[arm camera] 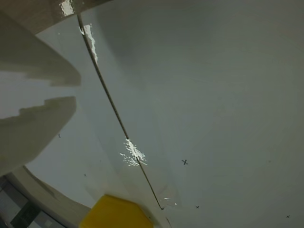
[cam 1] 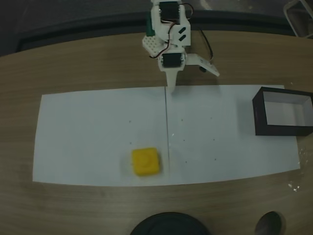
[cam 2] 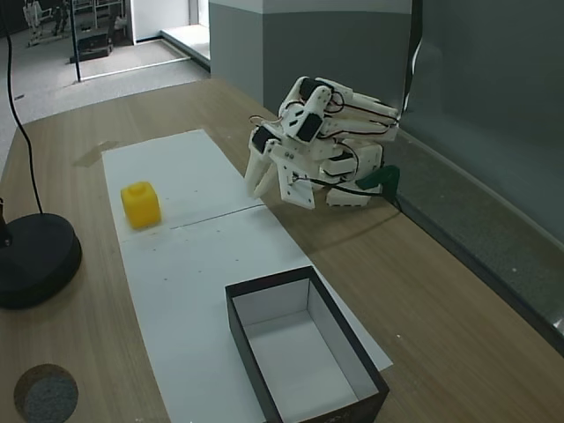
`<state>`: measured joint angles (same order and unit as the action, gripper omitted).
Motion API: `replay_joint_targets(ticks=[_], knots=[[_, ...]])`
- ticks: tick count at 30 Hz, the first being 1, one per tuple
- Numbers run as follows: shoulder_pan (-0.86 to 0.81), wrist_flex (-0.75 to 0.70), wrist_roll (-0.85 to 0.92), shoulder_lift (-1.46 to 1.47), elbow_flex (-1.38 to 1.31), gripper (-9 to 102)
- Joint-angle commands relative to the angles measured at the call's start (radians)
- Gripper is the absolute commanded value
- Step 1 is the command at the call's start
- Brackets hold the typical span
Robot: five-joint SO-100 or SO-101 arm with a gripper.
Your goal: Grab a yellow square and put it in the box.
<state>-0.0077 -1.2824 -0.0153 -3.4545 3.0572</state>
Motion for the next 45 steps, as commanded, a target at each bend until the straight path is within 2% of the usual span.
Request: replay_joint_targets(ticks=[1, 38, 41, 45], knots=[[0.008, -0.012, -0.008, -0.018, -0.058, 0], [0.006, -0.012, -0.015, -0.018, -0.058, 0], [0.021, 0.064, -0.008, -0.018, -0.060, 0], [-0.058, 0.316, 0.038, -0.018, -0.126, 5]])
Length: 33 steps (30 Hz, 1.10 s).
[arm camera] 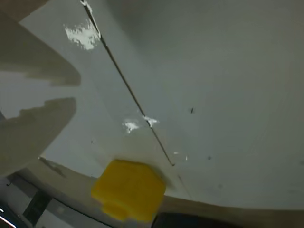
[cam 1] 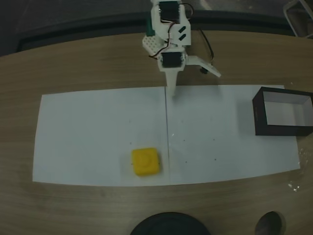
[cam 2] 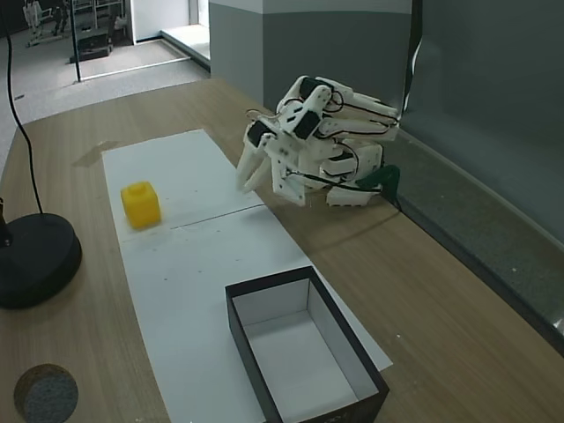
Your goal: Grab a yellow square and put it in the box.
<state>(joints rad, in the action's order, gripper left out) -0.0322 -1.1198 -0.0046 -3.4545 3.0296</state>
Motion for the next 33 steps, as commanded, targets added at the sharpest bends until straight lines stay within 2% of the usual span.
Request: replay_joint_targets(ticks=[1, 3, 6, 12, 17, 23, 29, 33], knots=[[-0.049, 0.198, 0.074, -0.014, -0.127, 9], [-0.041, 0.247, 0.106, 0.008, -0.195, 16], [-0.046, 0.212, 0.087, 0.104, -0.327, 21], [-0.103, 0.118, 0.081, 0.650, -0.726, 26], [-0.104, -0.044, 0.078, 1.172, -1.167, 27], [-0.107, -0.319, 0.077, 1.672, -1.667, 32], [-0.147, -0.471, 0.055, 2.037, -2.031, 32], [-0.184, -0.500, 0.060, 2.221, -2.166, 32]])
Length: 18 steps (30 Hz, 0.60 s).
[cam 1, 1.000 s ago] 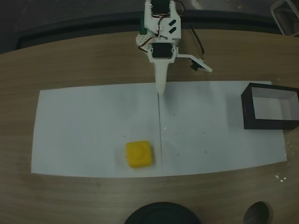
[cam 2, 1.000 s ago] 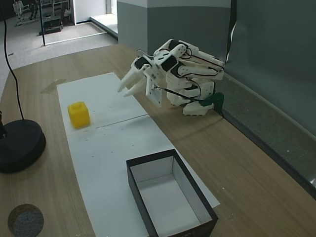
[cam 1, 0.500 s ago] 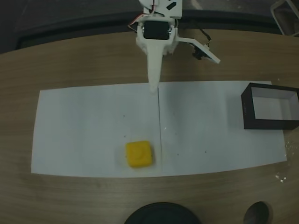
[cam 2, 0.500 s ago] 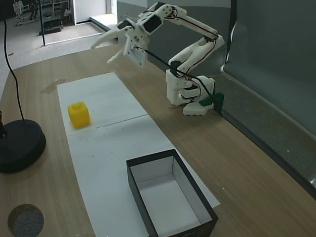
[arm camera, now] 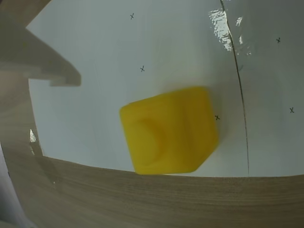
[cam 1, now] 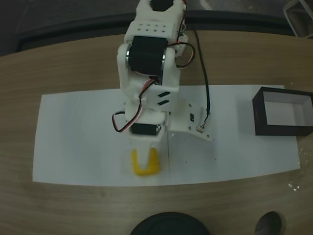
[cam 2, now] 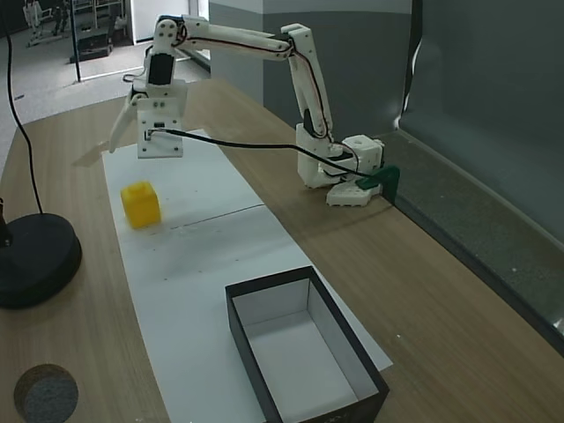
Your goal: Grab a yellow square and put it in the box.
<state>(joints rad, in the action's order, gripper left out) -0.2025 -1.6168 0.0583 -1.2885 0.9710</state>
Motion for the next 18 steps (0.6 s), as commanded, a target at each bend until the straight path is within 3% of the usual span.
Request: replay_joint_targets(ticks=[1, 18], knots=[[-0.021, -0.003, -0.003, 0.097, -0.129, 32], [-0.018, 0.015, 0.018, 0.337, -0.206, 32]])
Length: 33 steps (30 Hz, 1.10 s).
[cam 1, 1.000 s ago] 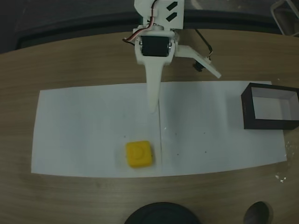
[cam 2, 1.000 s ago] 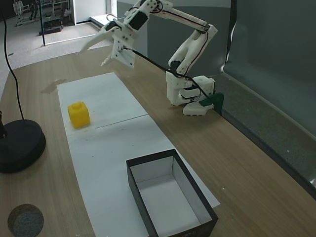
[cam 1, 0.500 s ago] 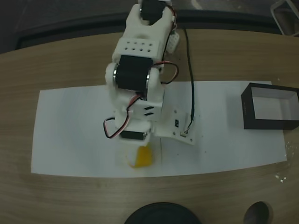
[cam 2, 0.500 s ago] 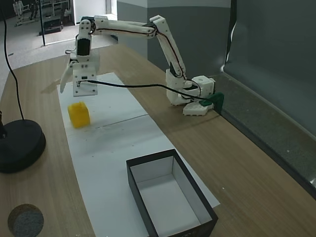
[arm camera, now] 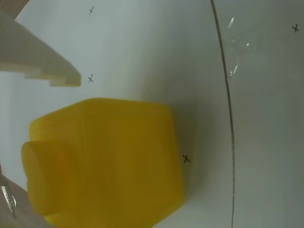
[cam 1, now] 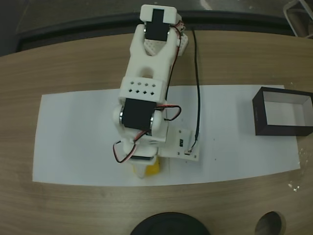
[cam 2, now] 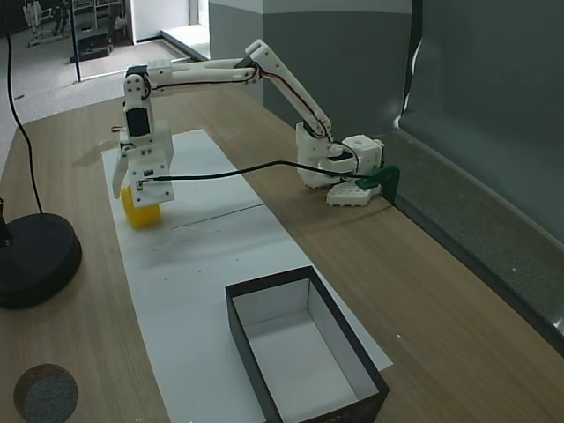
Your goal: Grab a yellow square and put it in the box.
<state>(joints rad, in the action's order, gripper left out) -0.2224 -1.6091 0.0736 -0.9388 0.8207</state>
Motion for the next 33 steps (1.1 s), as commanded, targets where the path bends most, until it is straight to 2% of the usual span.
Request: replay_joint_targets(ticks=[1, 9, 15, 19, 25, 30, 33], knots=[[0.002, 0.018, 0.003, 0.000, -0.055, 32], [0.000, 0.051, 0.005, 0.087, -0.055, 31], [0.002, 0.049, -0.006, 0.083, -0.106, 8], [0.041, -0.012, -0.006, 0.048, -0.230, 8], [0.210, -0.126, -0.003, -0.129, -0.486, 8], [0.430, -0.126, -0.002, -0.391, -0.472, 8], [0.609, -0.126, 0.003, -0.528, -0.354, 8]])
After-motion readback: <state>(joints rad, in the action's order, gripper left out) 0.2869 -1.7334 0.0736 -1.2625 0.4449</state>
